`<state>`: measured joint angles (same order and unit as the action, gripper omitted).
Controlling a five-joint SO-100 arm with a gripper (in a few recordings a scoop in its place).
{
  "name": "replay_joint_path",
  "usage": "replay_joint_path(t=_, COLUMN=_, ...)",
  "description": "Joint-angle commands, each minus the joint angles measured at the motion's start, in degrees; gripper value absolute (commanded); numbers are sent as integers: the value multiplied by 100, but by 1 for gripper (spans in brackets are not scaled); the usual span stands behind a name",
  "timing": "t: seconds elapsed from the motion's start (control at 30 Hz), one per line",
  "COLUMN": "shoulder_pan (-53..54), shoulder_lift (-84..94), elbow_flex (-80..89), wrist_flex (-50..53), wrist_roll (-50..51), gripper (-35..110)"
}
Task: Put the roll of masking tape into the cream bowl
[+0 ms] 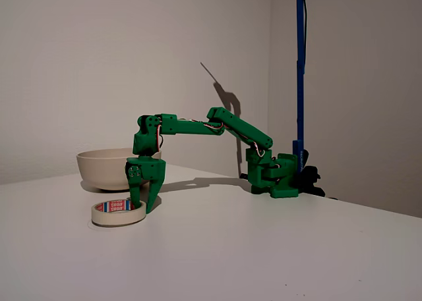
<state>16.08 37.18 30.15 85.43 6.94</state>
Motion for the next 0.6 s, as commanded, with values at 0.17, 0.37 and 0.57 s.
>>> replay_joint_path(t=0.17, shoulder_pan=-325, shoulder_lift=1635, elbow_flex=-176, wrist_flex=606, wrist_roll=387, gripper=-8)
replay_joint_path(t=0.37, shoulder_pan=-501, shoulder_lift=2874, elbow_flex=-176, wrist_flex=1187, wrist_roll=448, gripper=-8)
replay_joint_path(t=0.57, shoulder_pan=-519, shoulder_lift=4113, elbow_flex=-176, wrist_flex=1512, wrist_roll=448, gripper=-8)
